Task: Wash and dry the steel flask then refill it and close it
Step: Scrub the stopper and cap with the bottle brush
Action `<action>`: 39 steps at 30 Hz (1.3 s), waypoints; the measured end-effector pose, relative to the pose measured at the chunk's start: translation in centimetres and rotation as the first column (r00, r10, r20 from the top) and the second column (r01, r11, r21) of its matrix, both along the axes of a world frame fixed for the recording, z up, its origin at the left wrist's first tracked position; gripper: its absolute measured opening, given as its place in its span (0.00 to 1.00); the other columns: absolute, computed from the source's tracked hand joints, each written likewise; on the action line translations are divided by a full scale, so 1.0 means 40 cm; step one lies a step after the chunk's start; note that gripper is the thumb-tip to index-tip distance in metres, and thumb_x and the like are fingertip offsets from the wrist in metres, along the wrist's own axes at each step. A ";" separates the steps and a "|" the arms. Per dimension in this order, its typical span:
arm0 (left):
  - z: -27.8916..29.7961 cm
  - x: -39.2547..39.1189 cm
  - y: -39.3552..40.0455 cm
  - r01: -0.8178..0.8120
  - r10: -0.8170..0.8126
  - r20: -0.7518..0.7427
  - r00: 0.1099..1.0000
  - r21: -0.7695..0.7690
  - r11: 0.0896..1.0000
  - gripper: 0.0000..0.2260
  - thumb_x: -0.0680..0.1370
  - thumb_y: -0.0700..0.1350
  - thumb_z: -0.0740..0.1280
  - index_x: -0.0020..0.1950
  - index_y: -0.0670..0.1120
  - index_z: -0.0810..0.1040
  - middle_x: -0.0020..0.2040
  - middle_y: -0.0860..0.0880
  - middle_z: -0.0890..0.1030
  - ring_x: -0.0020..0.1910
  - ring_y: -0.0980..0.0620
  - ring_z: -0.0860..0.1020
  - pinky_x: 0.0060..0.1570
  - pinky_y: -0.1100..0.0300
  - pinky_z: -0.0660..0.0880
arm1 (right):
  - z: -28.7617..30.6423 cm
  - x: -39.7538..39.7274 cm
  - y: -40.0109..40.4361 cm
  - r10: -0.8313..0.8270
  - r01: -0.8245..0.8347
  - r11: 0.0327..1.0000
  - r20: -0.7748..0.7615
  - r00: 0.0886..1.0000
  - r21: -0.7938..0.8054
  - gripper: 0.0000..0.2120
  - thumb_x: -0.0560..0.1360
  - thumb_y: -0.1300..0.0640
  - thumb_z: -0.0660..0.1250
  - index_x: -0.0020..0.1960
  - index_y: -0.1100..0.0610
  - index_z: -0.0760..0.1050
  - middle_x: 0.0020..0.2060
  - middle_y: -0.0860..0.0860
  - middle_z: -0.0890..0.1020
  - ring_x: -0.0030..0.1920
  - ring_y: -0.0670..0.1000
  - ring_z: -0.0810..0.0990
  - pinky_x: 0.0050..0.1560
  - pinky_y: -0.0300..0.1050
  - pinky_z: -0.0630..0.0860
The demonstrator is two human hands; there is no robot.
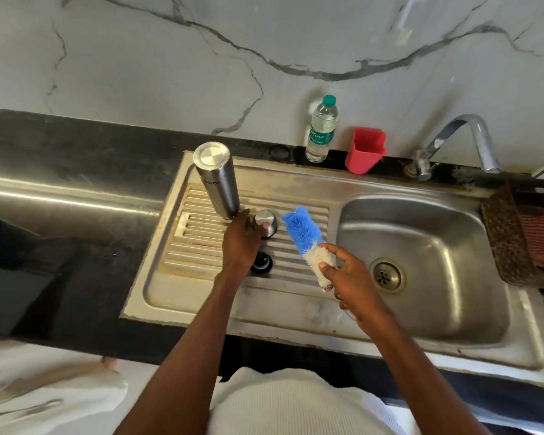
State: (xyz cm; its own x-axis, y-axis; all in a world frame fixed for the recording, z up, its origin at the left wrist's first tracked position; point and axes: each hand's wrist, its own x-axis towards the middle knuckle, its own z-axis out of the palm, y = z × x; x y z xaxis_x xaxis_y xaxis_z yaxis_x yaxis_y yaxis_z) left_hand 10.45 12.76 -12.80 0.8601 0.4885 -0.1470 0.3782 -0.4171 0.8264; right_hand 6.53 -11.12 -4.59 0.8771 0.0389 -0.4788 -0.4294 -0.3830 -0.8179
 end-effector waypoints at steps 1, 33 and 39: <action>0.010 -0.024 0.000 -0.047 0.044 0.072 0.996 0.032 0.998 0.09 0.83 0.48 0.68 0.61 0.49 0.81 0.54 0.51 0.84 0.52 0.50 0.81 0.48 0.56 0.73 | -0.004 0.000 -0.007 0.014 -0.014 1.000 0.016 1.000 -0.011 0.21 0.81 0.57 0.68 0.71 0.42 0.75 0.60 0.56 0.83 0.27 0.40 0.76 0.24 0.31 0.68; 0.141 0.100 -0.597 -0.066 0.008 -0.069 0.998 -0.901 0.428 0.13 0.85 0.48 0.66 0.60 0.39 0.79 0.45 0.40 0.86 0.33 0.48 0.82 0.36 0.58 0.81 | 0.143 0.002 -0.448 0.078 0.113 0.875 0.367 0.927 -0.470 0.31 0.80 0.50 0.69 0.77 0.33 0.60 0.57 0.48 0.84 0.54 0.54 0.83 0.51 0.51 0.80; 0.151 0.120 -0.652 0.161 -0.088 0.137 0.987 -0.730 0.664 0.08 0.84 0.45 0.69 0.56 0.41 0.83 0.44 0.42 0.85 0.39 0.45 0.81 0.41 0.54 0.79 | 0.168 0.009 -0.430 0.226 0.022 0.772 0.307 0.925 -0.635 0.32 0.82 0.51 0.64 0.80 0.35 0.56 0.58 0.50 0.81 0.55 0.57 0.81 0.53 0.54 0.78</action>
